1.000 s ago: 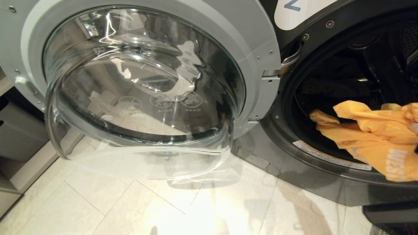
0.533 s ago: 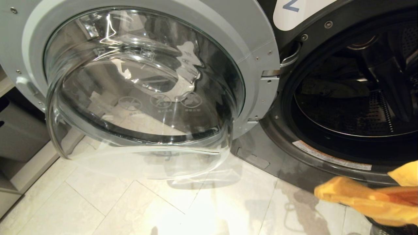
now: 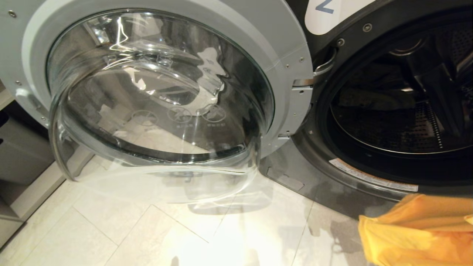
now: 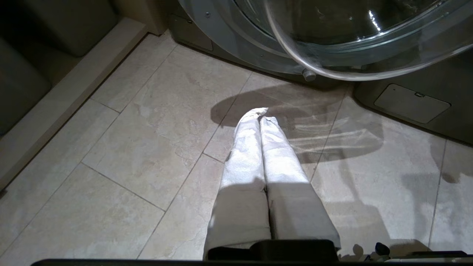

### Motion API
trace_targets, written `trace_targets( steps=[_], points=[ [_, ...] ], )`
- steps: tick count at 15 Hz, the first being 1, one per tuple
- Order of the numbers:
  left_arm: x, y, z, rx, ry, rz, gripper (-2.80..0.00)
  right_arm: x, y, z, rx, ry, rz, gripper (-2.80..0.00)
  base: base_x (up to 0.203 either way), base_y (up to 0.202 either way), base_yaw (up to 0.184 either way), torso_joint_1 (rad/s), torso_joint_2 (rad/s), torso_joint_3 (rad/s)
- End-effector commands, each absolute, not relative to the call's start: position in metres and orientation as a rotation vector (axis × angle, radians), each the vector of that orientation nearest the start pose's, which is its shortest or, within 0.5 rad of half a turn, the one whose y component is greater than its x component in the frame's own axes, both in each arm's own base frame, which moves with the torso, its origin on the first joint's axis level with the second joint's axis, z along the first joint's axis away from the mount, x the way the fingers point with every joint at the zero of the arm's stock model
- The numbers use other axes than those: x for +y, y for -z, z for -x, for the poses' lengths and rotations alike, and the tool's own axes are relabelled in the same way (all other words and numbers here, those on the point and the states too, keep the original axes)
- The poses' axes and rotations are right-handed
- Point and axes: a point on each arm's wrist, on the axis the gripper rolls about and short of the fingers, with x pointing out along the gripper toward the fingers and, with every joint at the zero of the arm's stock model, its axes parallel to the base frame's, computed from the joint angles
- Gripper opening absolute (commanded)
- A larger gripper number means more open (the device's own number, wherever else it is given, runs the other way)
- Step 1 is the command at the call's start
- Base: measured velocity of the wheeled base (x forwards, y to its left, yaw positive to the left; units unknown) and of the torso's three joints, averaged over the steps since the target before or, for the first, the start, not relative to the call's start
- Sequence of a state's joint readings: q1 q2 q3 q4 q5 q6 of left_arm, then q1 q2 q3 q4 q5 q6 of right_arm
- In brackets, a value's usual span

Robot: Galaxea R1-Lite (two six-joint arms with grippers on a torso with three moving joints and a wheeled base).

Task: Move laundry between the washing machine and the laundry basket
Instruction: Pick a cloth and place it into the basket

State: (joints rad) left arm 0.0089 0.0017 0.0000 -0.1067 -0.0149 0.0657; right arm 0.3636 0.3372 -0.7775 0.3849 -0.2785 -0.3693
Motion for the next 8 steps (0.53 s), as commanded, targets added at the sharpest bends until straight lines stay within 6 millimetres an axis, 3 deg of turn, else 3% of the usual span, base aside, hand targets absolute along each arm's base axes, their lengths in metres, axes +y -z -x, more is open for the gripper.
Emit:
trace_targets(
  steps=[1,8],
  points=[
    [-0.0005,-0.0752,0.0199,-0.063,0.004,-0.067,-2.8,-0.0258,-0.2467,0.0463,-0.059,-0.103,0.374,-2.8,-0.004,0.006,-0.069,0.011,0.0,0.007],
    [-0.0005,-0.0753,0.0199,-0.063,0.004,-0.067,-2.8,-0.0258,-0.2492,0.0461,-0.06,-0.095,0.375,-2.8,0.001,0.007,-0.164,0.003,0.0,0.003]
  ],
)
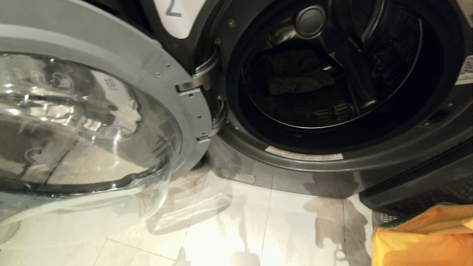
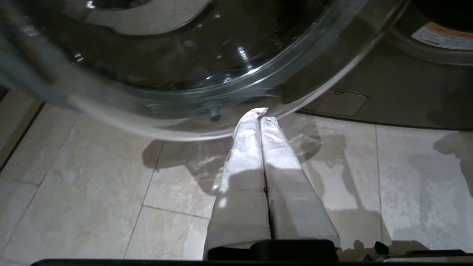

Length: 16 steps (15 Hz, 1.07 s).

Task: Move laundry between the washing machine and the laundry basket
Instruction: Pick a cloth and place it into the basket

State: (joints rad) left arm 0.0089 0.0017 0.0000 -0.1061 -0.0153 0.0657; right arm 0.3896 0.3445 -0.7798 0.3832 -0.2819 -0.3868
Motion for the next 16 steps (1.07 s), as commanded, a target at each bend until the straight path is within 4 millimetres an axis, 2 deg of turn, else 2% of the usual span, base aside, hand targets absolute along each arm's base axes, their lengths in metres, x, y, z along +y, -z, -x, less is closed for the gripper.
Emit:
trace_targets(
  steps=[1,5,16],
  points=[
    [-0.001,-0.075,0.02,-0.063,0.004,-0.067,-2.8,-0.026,-0.249,0.046,-0.059,-0.095,0.376,-2.8,0.001,0.01,-0.178,0.002,0.0,-0.002],
    [0.0,-0.075,0.02,-0.063,0.003,-0.067,-2.8,-0.025,-0.253,0.044,-0.056,-0.091,0.376,-2.8,-0.001,0.004,-0.139,0.003,0.0,0.0],
    [0.0,-0.075,0.02,-0.063,0.001,-0.068,-2.8,-0.024,-0.264,0.042,-0.066,-0.085,0.374,-2.8,0.0,0.001,-0.009,0.0,0.0,0.0]
  ],
)
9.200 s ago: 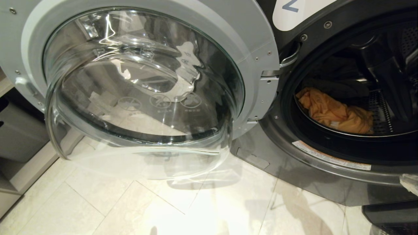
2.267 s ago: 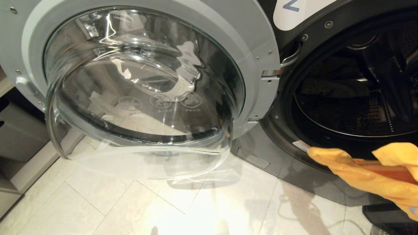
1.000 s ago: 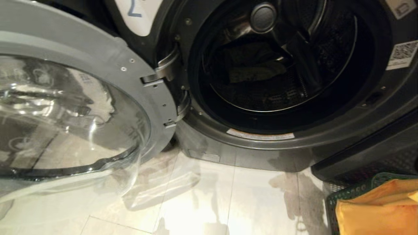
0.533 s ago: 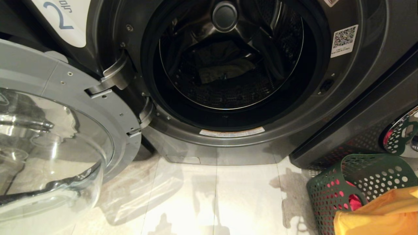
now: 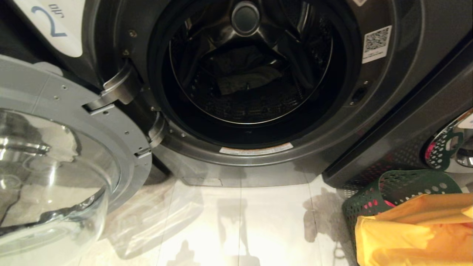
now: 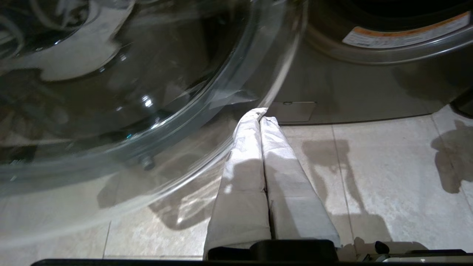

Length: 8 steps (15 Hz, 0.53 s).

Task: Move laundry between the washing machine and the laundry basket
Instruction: Pick a cloth and place it into the basket

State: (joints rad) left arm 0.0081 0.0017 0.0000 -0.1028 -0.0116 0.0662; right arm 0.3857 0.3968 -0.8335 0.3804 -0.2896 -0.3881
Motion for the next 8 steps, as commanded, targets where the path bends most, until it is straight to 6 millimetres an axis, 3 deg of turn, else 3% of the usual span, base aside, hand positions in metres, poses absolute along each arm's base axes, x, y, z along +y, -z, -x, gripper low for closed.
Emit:
trace_targets(
  steps=[1,8],
  points=[
    [-0.0005,-0.075,0.0199,-0.061,0.001,-0.068,-2.8,-0.0242,-0.265,0.0423,-0.068,-0.084,0.375,-2.8,0.004,0.016,-0.136,0.002,0.0,-0.002],
    [-0.0005,-0.0749,0.02,-0.061,0.001,-0.07,-2.8,-0.0248,-0.2711,0.0439,-0.084,-0.077,0.369,-2.8,0.0,0.009,-0.173,0.002,0.0,0.004]
  ],
)
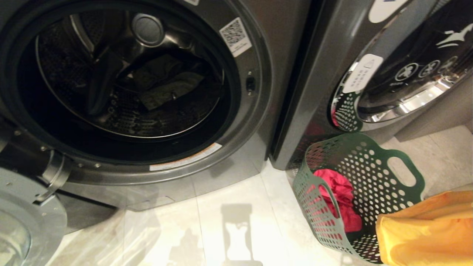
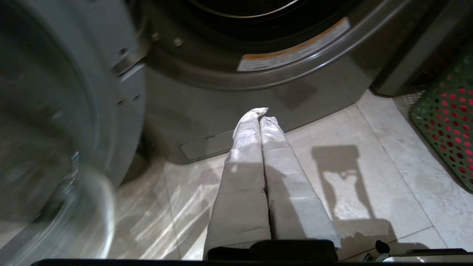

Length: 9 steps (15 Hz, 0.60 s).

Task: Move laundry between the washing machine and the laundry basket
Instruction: Pick a cloth and place it into the basket

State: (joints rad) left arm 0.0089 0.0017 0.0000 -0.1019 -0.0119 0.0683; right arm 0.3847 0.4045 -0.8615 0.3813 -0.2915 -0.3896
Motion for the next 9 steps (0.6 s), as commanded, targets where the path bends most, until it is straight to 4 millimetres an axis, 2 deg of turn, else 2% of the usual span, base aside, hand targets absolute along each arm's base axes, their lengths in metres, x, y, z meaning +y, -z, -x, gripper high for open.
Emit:
trace_targets(
  steps=[1,5,9],
  points=[
    [0.0,-0.075,0.02,-0.06,0.001,-0.07,-2.8,-0.025,-0.271,0.044,-0.082,-0.068,0.369,-2.8,0.0,0.008,-0.176,0.007,0.01,-0.002],
    [0.0,-0.075,0.02,-0.06,0.001,-0.07,-2.8,-0.019,-0.277,0.025,-0.015,-0.015,0.385,-2.8,0.0,0.003,-0.138,0.003,0.0,0.004],
    [0.0,-0.075,0.02,-0.061,-0.001,-0.07,-2.8,0.003,-0.29,-0.034,0.069,0.051,0.242,-2.8,-0.001,-0.001,-0.013,0.0,0.0,0.0]
  ],
)
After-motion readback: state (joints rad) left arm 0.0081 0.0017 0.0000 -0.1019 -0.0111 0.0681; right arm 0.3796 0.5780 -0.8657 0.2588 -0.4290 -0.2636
